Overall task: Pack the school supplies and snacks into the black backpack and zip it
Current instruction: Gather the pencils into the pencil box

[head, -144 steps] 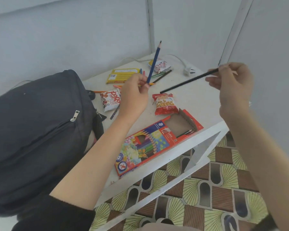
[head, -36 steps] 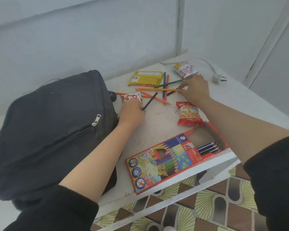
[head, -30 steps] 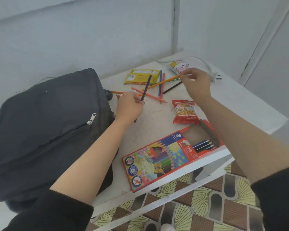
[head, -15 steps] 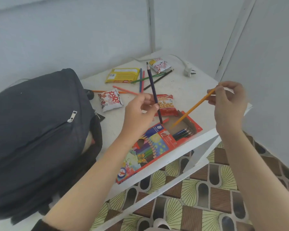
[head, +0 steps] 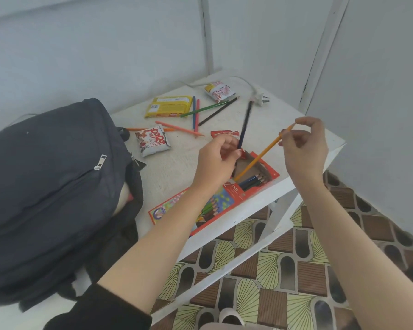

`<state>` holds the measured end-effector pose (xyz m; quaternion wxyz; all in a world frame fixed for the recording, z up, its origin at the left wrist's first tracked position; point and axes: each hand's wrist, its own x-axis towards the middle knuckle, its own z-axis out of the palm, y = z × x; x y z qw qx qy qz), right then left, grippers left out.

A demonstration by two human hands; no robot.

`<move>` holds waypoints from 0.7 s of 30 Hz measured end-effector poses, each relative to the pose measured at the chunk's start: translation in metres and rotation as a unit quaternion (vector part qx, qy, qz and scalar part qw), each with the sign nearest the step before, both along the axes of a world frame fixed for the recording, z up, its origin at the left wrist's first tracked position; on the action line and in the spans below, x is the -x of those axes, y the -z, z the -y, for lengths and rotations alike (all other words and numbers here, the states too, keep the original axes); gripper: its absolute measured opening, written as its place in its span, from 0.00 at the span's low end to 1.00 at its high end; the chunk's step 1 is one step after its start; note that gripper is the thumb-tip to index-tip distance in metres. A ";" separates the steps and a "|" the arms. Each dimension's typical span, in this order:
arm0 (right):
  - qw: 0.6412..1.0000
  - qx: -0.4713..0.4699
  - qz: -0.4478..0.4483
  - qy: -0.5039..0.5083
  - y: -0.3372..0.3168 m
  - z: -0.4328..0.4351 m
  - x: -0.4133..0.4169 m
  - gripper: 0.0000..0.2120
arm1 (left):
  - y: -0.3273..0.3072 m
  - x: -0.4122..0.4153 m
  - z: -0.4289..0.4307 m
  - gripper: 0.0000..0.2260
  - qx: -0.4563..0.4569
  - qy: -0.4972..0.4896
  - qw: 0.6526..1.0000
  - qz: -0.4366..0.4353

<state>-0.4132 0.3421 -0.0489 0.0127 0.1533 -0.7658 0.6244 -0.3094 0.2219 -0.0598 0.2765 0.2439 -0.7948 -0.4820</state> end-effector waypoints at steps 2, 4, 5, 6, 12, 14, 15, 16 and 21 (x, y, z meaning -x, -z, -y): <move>0.999 -0.035 -0.005 -0.034 0.001 -0.002 0.000 0.18 | 0.001 0.003 -0.001 0.07 0.014 -0.002 1.000 0.004; 0.991 -0.094 -0.024 -0.093 0.005 -0.006 0.001 0.29 | 0.001 0.005 -0.001 0.07 0.047 -0.005 0.999 0.004; 0.983 -0.128 -0.032 -0.126 0.006 -0.008 0.002 0.36 | 0.001 0.006 0.000 0.06 0.059 -0.007 0.998 0.006; 0.973 -0.164 -0.039 -0.156 0.009 -0.010 0.004 0.44 | 0.001 0.006 0.000 0.07 0.067 -0.009 0.998 0.010; 0.945 -0.265 -0.107 -0.157 0.023 -0.016 0.016 0.51 | -0.001 0.008 0.002 0.07 0.098 -0.006 0.995 0.031; 0.942 -0.281 -0.116 -0.139 0.028 -0.018 0.019 0.47 | -0.001 0.007 0.002 0.08 0.121 0.006 0.991 0.052; 0.938 -0.297 -0.116 -0.134 0.031 -0.018 0.020 0.45 | -0.001 0.006 0.002 0.09 0.131 0.012 0.990 0.059; 0.934 -0.313 -0.113 -0.130 0.033 -0.019 0.021 0.43 | -0.002 0.006 0.001 0.09 0.140 0.017 0.988 0.061; 0.929 -0.325 -0.141 -0.106 0.046 -0.023 0.015 0.25 | -0.002 0.005 -0.004 0.10 0.159 0.039 0.984 0.075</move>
